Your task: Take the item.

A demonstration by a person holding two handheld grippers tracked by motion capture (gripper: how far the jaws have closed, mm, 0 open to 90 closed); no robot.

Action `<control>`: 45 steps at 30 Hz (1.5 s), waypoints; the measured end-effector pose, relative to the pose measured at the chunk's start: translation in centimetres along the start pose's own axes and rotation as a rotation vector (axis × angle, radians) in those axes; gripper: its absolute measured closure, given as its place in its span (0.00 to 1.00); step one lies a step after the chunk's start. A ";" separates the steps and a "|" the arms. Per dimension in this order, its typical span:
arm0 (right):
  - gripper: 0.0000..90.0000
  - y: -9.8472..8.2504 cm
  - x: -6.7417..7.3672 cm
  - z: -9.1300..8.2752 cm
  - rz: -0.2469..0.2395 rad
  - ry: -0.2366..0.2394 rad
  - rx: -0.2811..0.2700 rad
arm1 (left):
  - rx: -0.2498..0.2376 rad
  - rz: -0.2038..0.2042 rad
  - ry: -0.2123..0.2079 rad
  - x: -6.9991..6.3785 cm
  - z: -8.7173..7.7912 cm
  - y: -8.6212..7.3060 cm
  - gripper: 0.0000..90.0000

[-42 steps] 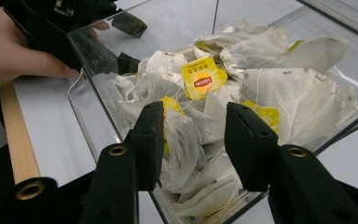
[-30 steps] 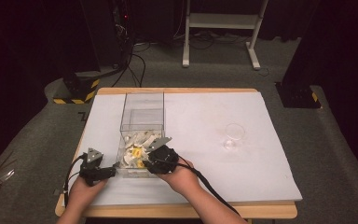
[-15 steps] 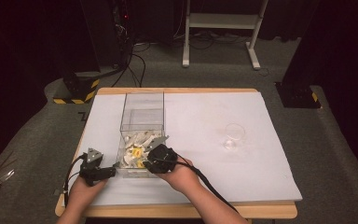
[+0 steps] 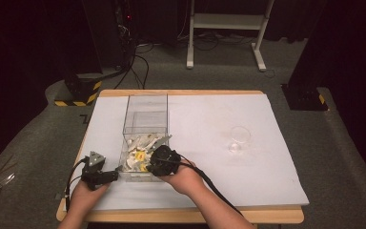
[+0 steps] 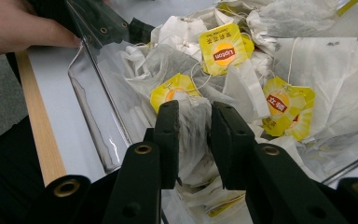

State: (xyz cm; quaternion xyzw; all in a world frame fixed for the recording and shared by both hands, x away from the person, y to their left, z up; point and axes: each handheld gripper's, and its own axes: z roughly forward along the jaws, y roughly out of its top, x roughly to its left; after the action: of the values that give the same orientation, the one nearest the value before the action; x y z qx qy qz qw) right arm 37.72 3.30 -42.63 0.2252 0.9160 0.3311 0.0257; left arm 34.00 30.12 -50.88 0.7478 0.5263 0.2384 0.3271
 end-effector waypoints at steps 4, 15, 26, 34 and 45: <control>0.87 0.0 0.0 -0.1 0.008 0.011 0.004 | 0.000 -0.001 0.000 0.0 0.0 0.0 0.24; 0.98 -0.3 0.2 -0.1 -0.026 -0.037 -0.008 | 0.000 0.000 0.000 0.0 0.0 0.0 0.24; 0.99 -1.0 0.3 -0.9 -0.032 -0.095 -0.102 | 0.000 0.003 0.001 0.0 0.0 0.0 0.24; 0.99 -1.8 0.4 -1.7 -0.004 -0.119 -0.192 | 0.000 0.000 0.000 0.0 0.0 0.0 0.24; 0.99 -2.2 1.0 -2.6 -0.005 -0.159 -0.281 | 0.000 0.003 0.001 0.0 0.0 0.0 0.24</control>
State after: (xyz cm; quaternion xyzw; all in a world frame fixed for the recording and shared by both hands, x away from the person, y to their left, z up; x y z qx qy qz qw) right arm 35.44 0.67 -41.86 0.2426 0.8562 0.4371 0.1302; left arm 34.01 30.13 -50.87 0.7485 0.5254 0.2393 0.3263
